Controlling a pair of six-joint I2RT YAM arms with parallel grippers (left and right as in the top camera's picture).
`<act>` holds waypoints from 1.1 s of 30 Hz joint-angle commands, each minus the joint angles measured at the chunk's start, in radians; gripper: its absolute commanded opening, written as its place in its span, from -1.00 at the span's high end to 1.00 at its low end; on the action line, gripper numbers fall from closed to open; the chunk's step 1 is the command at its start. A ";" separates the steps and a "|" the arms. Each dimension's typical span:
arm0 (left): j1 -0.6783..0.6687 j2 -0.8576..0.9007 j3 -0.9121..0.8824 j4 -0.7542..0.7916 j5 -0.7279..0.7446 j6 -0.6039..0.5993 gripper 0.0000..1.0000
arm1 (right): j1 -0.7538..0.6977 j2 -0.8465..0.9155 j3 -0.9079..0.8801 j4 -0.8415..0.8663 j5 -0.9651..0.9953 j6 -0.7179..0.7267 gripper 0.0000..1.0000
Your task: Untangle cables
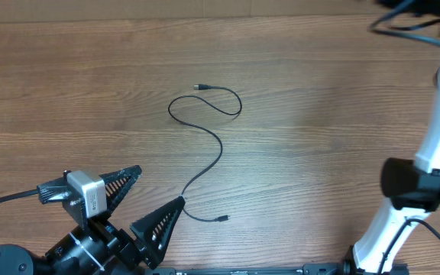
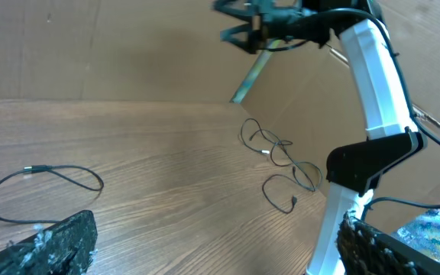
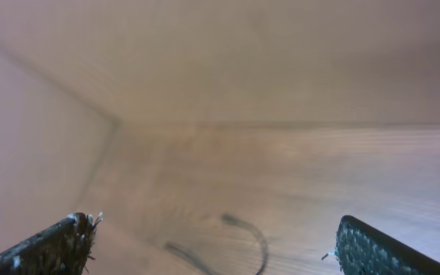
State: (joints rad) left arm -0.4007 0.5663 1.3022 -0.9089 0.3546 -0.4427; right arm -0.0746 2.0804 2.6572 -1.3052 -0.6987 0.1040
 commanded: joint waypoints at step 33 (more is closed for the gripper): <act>-0.005 0.008 0.087 -0.207 -0.450 -0.171 -0.99 | 0.776 -0.457 0.013 -0.388 0.874 0.162 -1.00</act>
State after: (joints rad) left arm -0.4007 0.5678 1.3811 -1.0794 0.0399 -0.5747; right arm 0.6830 1.6302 2.6652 -1.6955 0.0891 0.2211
